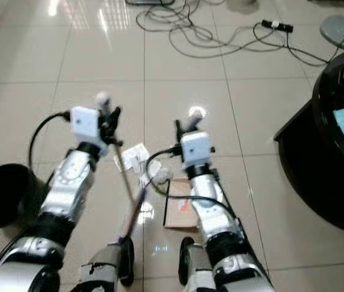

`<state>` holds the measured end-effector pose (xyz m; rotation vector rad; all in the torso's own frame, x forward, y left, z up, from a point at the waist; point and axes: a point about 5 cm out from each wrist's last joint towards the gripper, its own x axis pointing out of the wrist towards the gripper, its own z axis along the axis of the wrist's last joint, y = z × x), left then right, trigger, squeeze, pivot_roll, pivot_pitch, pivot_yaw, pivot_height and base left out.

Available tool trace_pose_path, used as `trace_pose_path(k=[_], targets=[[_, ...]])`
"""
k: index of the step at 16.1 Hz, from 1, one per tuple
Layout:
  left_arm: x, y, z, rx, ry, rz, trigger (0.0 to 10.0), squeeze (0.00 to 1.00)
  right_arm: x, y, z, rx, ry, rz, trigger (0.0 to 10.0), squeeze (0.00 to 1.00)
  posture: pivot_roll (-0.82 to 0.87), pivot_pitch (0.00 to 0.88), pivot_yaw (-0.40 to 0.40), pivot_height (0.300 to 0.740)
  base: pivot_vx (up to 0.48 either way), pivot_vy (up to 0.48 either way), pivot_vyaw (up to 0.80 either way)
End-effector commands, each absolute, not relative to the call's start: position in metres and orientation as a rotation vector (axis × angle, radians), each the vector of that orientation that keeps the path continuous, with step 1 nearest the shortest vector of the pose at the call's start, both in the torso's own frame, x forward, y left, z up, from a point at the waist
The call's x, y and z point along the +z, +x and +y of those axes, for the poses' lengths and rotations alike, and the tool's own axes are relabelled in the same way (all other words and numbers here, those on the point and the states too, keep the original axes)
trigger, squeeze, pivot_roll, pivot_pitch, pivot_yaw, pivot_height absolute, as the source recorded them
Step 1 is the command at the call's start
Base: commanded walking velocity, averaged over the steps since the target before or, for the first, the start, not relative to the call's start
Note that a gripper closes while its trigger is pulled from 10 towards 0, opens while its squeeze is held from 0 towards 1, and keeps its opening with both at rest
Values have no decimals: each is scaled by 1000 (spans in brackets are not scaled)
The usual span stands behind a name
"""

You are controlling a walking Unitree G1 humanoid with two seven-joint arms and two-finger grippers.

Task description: Sweep floor

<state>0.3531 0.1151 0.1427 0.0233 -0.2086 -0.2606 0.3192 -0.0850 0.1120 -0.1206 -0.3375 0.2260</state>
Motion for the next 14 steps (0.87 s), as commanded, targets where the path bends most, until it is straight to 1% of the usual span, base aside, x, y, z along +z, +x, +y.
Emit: trace_pose_path(k=[1,4,5,8,9,10,12,14], targets=[[144,352,106,-298,-17,-232,10000,0,101,312,-78,264,-114,-306,10000,0,149,351,4,740,0,0,0],[163,354,91,-403,-62,-328,10000,0,99,309,-68,293,-105,-298,10000,0,153,351,5,740,0,0,0],[171,352,85,-470,-67,-366,10000,0,99,309,-66,305,-103,-297,10000,0,155,351,5,740,0,0,0],[178,346,79,-603,-39,-403,10000,0,98,308,-65,309,-104,-293,10000,0,155,351,5,740,0,0,0],[185,345,82,-647,-29,-426,10000,0,97,308,-65,309,-104,-291,10000,0,156,350,6,740,0,0,0],[196,346,89,-648,-5,-471,10000,0,97,308,-66,308,-105,-289,10000,0,156,352,7,740,0,0,0],[220,354,108,-562,46,-562,10000,0,96,308,-67,304,-106,-286,10000,0,157,353,6,740,0,0,0],[236,360,118,-516,77,-612,10000,0,95,308,-68,301,-105,-283,10000,0,158,354,5,740,0,0,0]])
